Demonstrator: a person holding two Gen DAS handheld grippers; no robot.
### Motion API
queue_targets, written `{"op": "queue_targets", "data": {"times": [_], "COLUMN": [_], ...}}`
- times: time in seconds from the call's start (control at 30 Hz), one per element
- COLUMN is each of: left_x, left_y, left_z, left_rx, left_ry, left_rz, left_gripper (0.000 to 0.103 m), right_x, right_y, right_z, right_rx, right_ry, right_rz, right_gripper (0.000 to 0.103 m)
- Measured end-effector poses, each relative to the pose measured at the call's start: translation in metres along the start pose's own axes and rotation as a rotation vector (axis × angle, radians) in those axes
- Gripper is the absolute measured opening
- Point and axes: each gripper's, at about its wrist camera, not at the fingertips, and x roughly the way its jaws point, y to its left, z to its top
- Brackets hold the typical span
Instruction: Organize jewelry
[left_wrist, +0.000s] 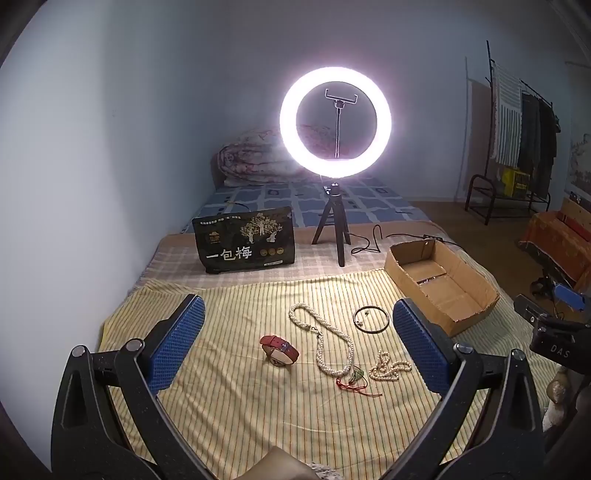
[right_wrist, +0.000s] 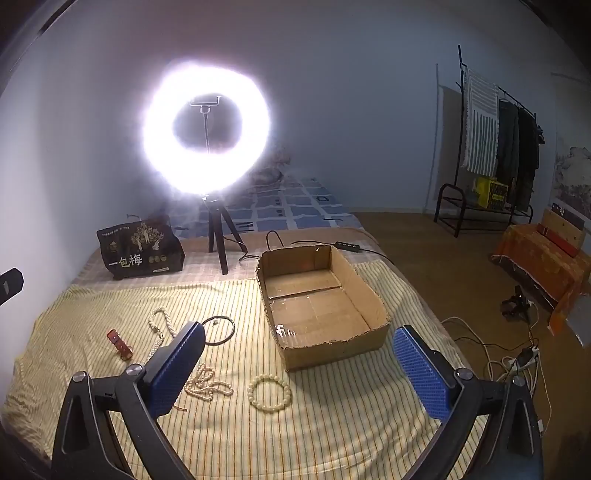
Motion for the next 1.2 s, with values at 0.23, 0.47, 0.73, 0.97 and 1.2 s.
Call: {"op": "queue_targets", "data": {"times": [0.23,0.47,0.73,0.97,1.2], "left_x": [0.0003,0.002,-0.0017,-0.0023,-0.0023], "left_y": [0.0006,0.0006,0.0013,0.0019,0.0007], "left_z": [0.0015,0.0035,0.0049,0.0057,0.0053], "left_rx": [0.0,-0.005,-0.006,-0.005,-0.005], "left_ry": [0.0,-0.004,-0.014,-0.015,-0.015], "left_rz": [-0.001,0.007,0.004,0.003,0.006], "left_gripper": [0.103,0.103,0.103,0.103,0.103], "right_x": [0.0016,0.0015,0.0015,0.0025,0.0033], "right_y": [-0.0007,-0.0022,-0.0033,-0.0023,-0.0011], "right_z": [-0.0017,-0.0009,-0.0005,-0.0008,-0.0004], "right_rx": [0.018,0.029,0.033,0.032,0.033], "right_ry": [0.003,0.0,0.002,0.008,0.009], "right_rz": [-0.005,-0.01,-0.011,-0.007,-0.008], "right_gripper": [0.103,0.103,0.103,0.103,0.103]}}
